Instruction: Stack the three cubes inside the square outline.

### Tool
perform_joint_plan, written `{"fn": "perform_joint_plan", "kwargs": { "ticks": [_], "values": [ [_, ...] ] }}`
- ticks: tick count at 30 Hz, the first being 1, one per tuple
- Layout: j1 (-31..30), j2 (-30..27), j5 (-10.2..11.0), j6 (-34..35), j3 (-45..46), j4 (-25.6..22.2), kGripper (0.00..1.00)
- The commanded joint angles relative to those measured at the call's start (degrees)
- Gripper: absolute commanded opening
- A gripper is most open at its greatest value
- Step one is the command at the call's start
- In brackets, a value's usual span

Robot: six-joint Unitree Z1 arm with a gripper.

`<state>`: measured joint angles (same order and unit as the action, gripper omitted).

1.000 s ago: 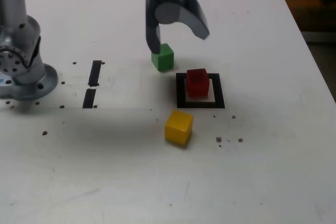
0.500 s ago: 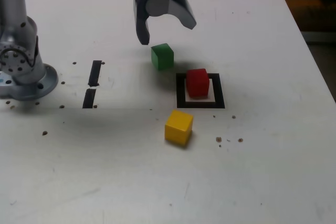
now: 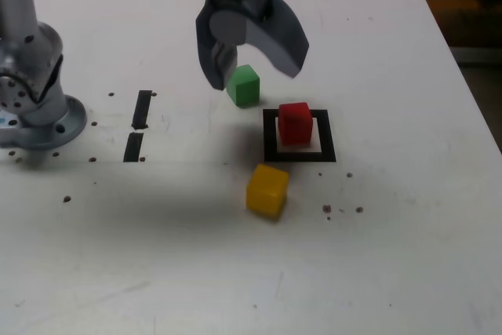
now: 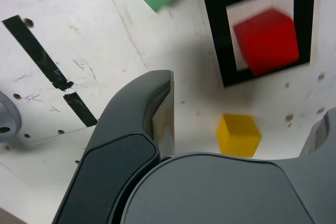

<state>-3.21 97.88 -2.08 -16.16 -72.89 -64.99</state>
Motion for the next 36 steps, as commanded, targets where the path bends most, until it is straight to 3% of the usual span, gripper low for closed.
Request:
{"fn": "perform_joint_plan", "kwargs": {
  "ticks": [1,8,15,20,22,25,36],
  "values": [
    [-2.4,-0.5,-0.3,-0.8,-0.2,0.2,0.97],
    [-10.5,0.0,-2.2,-1.6,2.1,2.9,0.96],
    [-14.3,1.3,-3.0,0.8,4.5,7.4,0.98],
    [-15.2,2.0,0.0,5.1,5.2,11.1,1.00],
    [-15.5,2.2,2.2,8.1,5.5,11.4,1.00],
    [-15.9,2.9,3.8,10.6,5.8,11.1,1.00],
    [-18.1,5.6,2.8,11.5,4.6,11.0,0.98]
  ]
}}
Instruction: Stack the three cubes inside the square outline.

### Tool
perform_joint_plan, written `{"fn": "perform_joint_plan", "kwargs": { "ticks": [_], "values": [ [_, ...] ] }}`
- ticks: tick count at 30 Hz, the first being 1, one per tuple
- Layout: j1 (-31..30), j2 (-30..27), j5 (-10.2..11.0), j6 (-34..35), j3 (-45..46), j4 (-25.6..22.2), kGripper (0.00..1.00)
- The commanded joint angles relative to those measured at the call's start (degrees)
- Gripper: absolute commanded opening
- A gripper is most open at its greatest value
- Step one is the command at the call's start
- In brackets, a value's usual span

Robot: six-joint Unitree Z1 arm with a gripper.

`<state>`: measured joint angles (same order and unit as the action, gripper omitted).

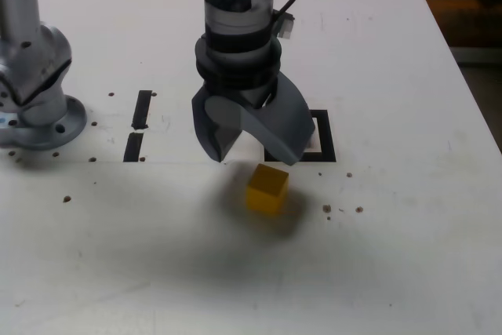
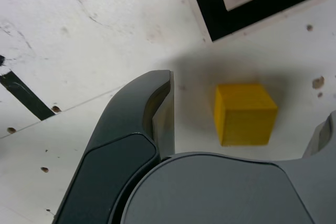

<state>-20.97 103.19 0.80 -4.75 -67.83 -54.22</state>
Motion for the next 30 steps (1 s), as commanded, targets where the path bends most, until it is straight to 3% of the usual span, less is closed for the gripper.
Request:
{"fn": "perform_joint_plan", "kwargs": {
  "ticks": [1,18,30],
  "values": [
    [-0.8,0.4,-0.1,0.1,-0.7,0.4,0.98],
    [-3.5,5.5,-2.6,0.2,-0.6,4.4,0.96],
    [-4.3,9.1,-4.0,0.4,-1.7,4.4,0.86]
  ]
}}
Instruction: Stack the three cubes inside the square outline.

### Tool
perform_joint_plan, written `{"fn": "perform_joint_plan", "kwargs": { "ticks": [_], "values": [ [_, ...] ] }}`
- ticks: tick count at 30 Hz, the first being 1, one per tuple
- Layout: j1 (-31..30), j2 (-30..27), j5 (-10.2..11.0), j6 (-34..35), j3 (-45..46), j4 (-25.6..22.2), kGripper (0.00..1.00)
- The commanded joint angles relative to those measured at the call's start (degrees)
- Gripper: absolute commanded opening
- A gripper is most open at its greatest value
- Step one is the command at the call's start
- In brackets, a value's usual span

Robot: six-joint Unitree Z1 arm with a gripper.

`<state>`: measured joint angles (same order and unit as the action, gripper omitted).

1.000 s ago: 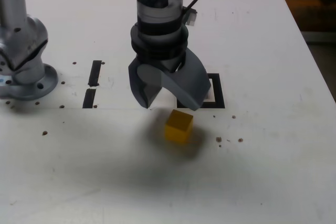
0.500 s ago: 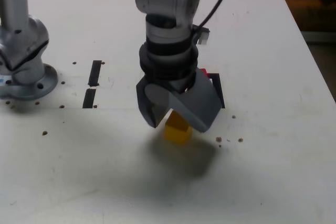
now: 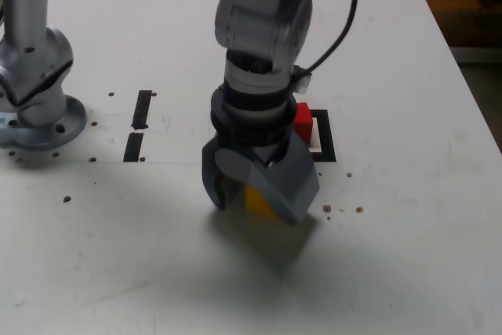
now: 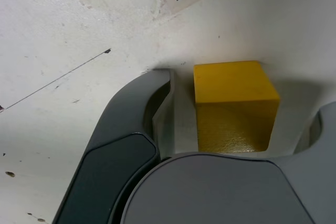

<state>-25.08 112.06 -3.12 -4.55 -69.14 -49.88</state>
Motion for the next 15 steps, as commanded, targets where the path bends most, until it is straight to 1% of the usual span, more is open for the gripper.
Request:
{"fn": "perform_joint_plan", "kwargs": {
  "ticks": [1,4,10,13,15],
  "values": [
    [-0.3,0.5,-0.2,0.2,-0.4,0.0,0.83],
    [-0.6,1.1,-0.3,0.4,-0.8,0.1,0.70],
    [-1.4,1.6,-0.1,1.0,-1.2,1.8,0.37],
    [-1.5,1.3,0.3,1.2,-1.1,2.6,0.26],
    [-1.5,0.8,0.7,1.6,-0.7,2.8,0.22]
  ]
}}
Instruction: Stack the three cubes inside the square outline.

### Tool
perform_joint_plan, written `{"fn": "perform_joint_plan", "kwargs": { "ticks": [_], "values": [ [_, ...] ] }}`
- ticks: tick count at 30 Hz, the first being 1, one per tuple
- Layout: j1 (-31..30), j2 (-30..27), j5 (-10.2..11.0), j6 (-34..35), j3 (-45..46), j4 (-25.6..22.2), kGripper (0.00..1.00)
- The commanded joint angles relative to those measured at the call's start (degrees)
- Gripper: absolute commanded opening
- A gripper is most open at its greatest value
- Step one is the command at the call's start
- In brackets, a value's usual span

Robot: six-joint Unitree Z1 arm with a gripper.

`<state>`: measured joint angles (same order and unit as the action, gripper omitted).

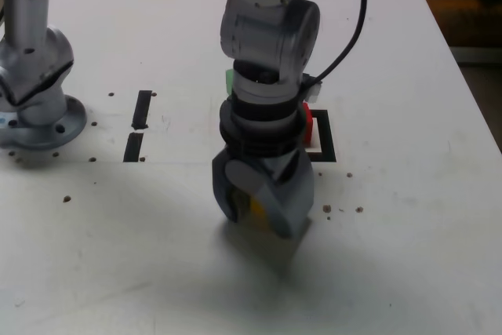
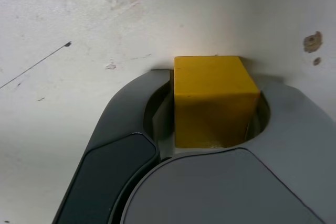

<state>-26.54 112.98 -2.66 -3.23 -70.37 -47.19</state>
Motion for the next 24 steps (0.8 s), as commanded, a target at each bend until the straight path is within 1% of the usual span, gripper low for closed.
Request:
{"fn": "perform_joint_plan", "kwargs": {
  "ticks": [1,3,6,13,16,20,24],
  "values": [
    [-0.1,-0.5,0.4,0.6,0.7,0.1,0.20],
    [-0.1,-1.4,0.8,1.5,1.4,-0.5,0.19],
    [-0.1,-3.4,1.8,3.4,2.1,-3.5,0.19],
    [-0.1,-10.1,5.5,8.9,0.4,-15.3,0.19],
    [0.1,-12.0,6.9,9.8,-2.1,-18.8,0.19],
    [1.8,-12.0,8.2,9.6,-6.9,-21.7,0.19],
    [4.7,-10.4,8.5,8.9,-11.8,-23.1,0.19]
  ]
}}
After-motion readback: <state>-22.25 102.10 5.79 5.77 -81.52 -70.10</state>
